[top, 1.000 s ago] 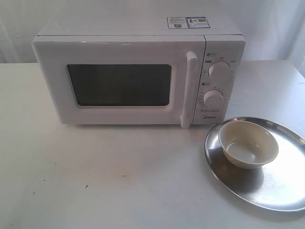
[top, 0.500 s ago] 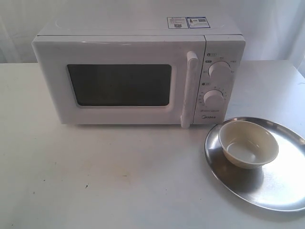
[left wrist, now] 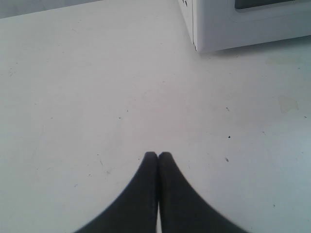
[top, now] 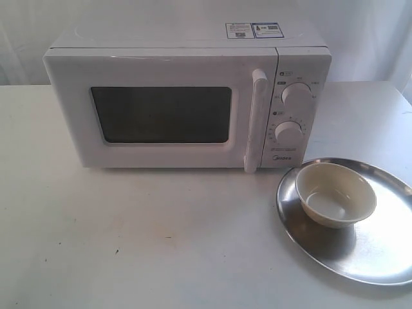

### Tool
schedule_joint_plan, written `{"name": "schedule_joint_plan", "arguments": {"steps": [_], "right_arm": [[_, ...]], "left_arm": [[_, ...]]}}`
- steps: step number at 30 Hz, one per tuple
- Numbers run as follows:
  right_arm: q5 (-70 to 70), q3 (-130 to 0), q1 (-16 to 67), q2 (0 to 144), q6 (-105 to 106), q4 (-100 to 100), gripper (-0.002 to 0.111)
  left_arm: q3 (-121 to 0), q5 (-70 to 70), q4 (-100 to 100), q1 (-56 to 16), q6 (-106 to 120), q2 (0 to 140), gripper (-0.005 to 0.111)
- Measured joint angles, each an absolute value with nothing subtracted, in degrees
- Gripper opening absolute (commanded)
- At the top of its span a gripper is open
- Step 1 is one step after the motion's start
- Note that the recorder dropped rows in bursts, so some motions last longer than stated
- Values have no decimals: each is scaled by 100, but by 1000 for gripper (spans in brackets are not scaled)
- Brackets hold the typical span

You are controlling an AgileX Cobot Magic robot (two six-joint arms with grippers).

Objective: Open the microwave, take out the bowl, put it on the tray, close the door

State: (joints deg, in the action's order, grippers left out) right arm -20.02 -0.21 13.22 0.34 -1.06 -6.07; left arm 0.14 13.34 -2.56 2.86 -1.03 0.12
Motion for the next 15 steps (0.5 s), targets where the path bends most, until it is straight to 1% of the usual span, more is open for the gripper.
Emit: {"name": "schedule_joint_plan", "arguments": {"steps": [15], "right_arm": [[-2045, -21, 1322, 34, -106, -607, 0]], "left_arm": [[14, 1334, -256, 286, -103, 12, 0]]}}
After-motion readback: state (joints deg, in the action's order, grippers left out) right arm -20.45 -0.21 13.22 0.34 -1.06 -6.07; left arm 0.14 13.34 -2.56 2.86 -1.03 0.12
